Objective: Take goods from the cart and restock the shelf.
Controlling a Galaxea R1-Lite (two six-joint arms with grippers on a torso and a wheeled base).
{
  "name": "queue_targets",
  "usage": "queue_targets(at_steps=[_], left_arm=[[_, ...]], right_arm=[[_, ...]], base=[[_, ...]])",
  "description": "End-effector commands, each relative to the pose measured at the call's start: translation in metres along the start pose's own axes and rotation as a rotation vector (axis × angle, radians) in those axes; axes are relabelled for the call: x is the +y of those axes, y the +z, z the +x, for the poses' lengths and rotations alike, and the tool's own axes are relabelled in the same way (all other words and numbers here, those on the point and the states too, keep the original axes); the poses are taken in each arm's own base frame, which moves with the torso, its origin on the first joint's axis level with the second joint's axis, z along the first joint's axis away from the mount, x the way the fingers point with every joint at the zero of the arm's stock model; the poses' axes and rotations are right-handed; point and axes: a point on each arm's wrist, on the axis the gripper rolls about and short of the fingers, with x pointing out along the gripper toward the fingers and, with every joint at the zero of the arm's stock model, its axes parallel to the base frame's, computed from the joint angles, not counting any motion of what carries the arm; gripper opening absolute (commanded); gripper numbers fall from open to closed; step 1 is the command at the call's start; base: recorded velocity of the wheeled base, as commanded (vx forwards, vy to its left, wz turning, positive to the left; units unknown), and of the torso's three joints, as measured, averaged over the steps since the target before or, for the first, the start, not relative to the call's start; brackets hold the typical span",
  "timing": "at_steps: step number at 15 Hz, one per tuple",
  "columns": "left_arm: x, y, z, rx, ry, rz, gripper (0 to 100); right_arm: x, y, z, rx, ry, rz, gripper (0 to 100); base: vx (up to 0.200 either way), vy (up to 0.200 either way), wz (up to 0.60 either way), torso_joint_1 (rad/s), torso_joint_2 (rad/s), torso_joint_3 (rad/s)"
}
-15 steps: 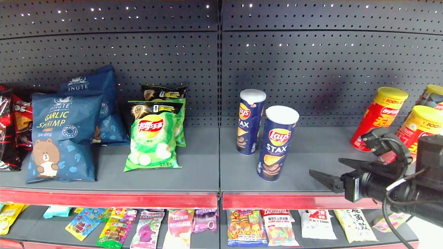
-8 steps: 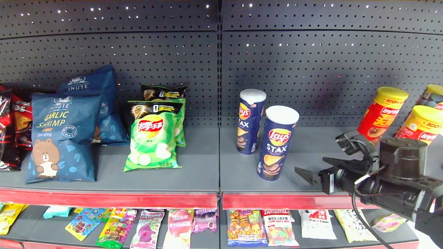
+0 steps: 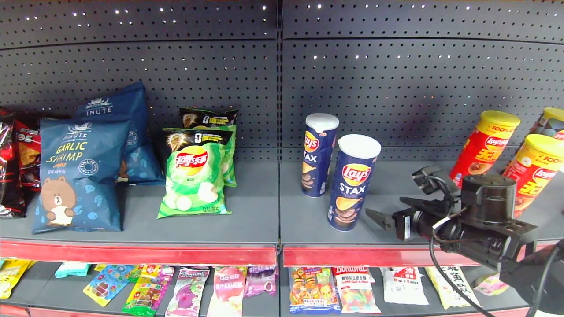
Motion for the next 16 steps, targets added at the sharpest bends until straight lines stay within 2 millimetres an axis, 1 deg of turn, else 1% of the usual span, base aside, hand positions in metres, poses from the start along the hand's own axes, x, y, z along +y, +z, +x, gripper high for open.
queue_targets(at_steps=[1, 5, 9, 10, 13, 16], left_arm=[[0.000, 0.000, 0.000, 0.006, 0.000, 0.000, 100], [0.000, 0.000, 0.001, 0.000, 0.001, 0.000, 100], [0.000, -0.002, 0.004, -0.037, 0.005, 0.000, 100], [0.000, -0.005, 0.007, -0.054, 0.011, 0.001, 100], [0.000, -0.005, 0.007, -0.071, 0.018, 0.000, 100], [0.000, -0.004, 0.007, -0.072, 0.018, 0.000, 100]], right_arm=[[0.000, -0.006, 0.011, 0.003, 0.001, -0.005, 100], [0.003, -0.009, 0.015, 0.008, 0.012, -0.010, 100], [0.005, -0.004, 0.022, -0.010, 0.007, -0.014, 100], [0.006, -0.005, 0.023, -0.007, 0.008, -0.017, 100], [0.005, -0.006, 0.022, -0.001, -0.007, -0.016, 100], [0.004, -0.011, 0.029, 0.019, -0.017, -0.014, 100]], base=[[0.000, 0.000, 0.00, 0.000, 0.00, 0.000], [0.000, 0.000, 0.00, 0.000, 0.00, 0.000], [0.000, 0.000, 0.00, 0.000, 0.00, 0.000], [0.000, 0.000, 0.00, 0.000, 0.00, 0.000], [0.000, 0.000, 0.00, 0.000, 0.00, 0.000], [0.000, 0.000, 0.00, 0.000, 0.00, 0.000]])
